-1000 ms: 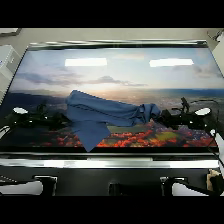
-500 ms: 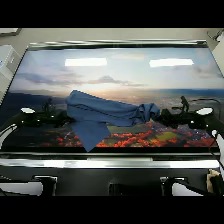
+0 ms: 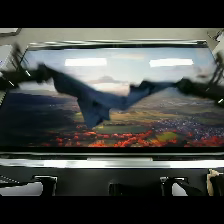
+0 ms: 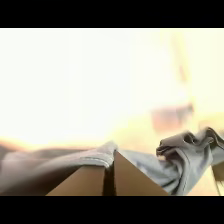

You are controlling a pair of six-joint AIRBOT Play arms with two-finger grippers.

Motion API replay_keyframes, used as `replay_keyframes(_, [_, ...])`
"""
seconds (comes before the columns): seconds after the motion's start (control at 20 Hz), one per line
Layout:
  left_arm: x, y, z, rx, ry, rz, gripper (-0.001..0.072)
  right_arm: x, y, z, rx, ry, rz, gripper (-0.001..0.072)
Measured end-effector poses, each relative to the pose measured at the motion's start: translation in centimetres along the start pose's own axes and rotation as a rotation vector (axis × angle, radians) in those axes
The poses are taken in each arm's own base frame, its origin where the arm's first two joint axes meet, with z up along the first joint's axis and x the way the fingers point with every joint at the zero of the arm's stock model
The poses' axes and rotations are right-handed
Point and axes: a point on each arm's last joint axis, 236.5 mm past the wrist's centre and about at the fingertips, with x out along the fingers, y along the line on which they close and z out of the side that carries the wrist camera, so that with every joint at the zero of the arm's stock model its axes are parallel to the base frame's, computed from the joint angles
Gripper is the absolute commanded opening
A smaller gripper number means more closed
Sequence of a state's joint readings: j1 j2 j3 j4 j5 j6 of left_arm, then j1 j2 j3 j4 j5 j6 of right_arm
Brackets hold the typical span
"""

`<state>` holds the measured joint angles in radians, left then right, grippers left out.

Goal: Fold the clothes and pants, and hang the long-sleeved shirts on hangers.

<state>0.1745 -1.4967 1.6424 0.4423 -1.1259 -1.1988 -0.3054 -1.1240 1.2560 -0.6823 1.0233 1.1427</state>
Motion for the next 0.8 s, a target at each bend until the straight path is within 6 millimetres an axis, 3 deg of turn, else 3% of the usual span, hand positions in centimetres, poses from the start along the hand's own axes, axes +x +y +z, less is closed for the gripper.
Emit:
replay_keyframes(0.1, [-3.8,-7.9,6.2,0.144,-0.15,-0.066,0.0014,-3.3,3.7,5.5,-0.087,-0.13,0.02,0.0032])
replay_keyframes(0.2, [-8.7,-15.1,9.8,0.249,-0.294,-0.109,0.0015,-7.1,8.0,9.7,-0.182,-0.242,0.048,0.0033])
replay_keyframes(0.3, [-13.7,-20.8,10.5,0.318,-0.4,-0.136,0.0015,-11.3,12.3,12.1,-0.271,-0.329,0.075,0.0033])
replay_keyframes(0.4, [-18.1,-24.9,9.3,0.35,-0.471,-0.136,0.0014,-15.6,16.5,13.0,-0.356,-0.401,0.088,0.0033])
replay_keyframes(0.5, [-21.9,-27.7,7.1,0.357,-0.517,-0.106,0.0013,-19.6,19.9,12.6,-0.419,-0.457,0.088,0.0032])
replay_keyframes(0.6, [-24.1,-28.6,4.8,0.331,-0.526,-0.036,0.0013,-22.9,22.2,11.6,-0.452,-0.502,0.075,0.0032])
replay_keyframes(0.7, [-24.9,-27.6,3.5,0.274,-0.515,0.04,0.0013,-24.8,23.3,11.0,-0.453,-0.527,0.062,0.0033])
replay_keyframes(0.8, [-24.2,-25.2,3.0,0.208,-0.466,0.099,0.0013,-24.5,23.0,10.7,-0.419,-0.502,0.061,0.0033])
